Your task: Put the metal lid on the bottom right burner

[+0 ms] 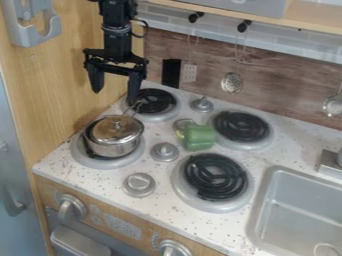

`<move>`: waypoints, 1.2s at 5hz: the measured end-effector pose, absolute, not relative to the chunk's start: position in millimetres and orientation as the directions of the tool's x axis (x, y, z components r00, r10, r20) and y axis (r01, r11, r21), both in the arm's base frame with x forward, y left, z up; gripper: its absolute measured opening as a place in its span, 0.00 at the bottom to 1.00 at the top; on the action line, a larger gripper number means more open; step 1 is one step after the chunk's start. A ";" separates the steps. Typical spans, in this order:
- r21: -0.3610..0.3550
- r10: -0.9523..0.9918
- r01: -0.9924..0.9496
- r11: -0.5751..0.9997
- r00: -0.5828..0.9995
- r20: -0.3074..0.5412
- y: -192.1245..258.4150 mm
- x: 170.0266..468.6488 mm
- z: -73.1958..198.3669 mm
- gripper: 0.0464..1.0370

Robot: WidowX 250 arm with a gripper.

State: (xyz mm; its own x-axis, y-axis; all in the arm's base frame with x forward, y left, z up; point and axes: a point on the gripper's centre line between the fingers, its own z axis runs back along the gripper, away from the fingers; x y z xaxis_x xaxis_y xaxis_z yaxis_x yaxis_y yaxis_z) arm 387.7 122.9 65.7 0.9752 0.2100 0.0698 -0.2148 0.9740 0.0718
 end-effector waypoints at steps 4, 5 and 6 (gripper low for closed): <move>0.031 0.213 -0.212 0.977 0.976 -0.052 124.7 378.9 2.8 0.96; 0.028 0.215 -0.213 0.977 0.975 -0.050 126.2 385.8 1.6 0.96; 0.025 0.221 -0.220 0.975 0.974 -0.048 128.8 389.1 1.6 0.96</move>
State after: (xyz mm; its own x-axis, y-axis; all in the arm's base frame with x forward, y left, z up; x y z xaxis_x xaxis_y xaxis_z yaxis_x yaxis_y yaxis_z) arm 389.1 128.8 1.6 0.9742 0.2206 -0.0481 -0.2196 0.9753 0.0252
